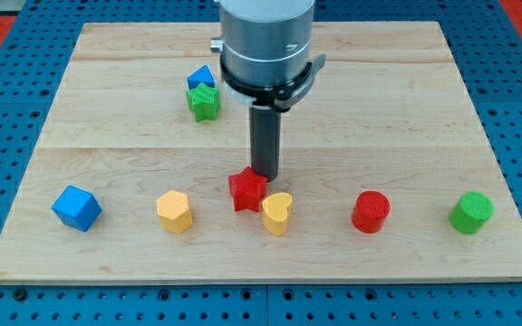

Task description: Move the green star closer to the blue cube

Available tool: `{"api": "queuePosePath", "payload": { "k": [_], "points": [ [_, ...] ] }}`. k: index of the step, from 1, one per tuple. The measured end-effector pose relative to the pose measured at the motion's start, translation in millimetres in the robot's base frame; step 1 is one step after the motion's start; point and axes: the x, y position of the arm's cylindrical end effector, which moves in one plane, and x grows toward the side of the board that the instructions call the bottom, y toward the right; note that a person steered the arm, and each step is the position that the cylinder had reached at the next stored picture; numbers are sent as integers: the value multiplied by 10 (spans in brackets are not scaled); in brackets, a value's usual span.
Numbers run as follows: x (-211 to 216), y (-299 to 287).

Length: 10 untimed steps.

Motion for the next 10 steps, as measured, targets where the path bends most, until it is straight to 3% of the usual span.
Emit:
{"api": "queuePosePath", "payload": {
  "k": [2,3,5,6,10],
  "points": [
    [450,-217],
    [241,-217],
    [-760,-29],
    [-1005,-28],
    [-1335,-28]
  ]
}}
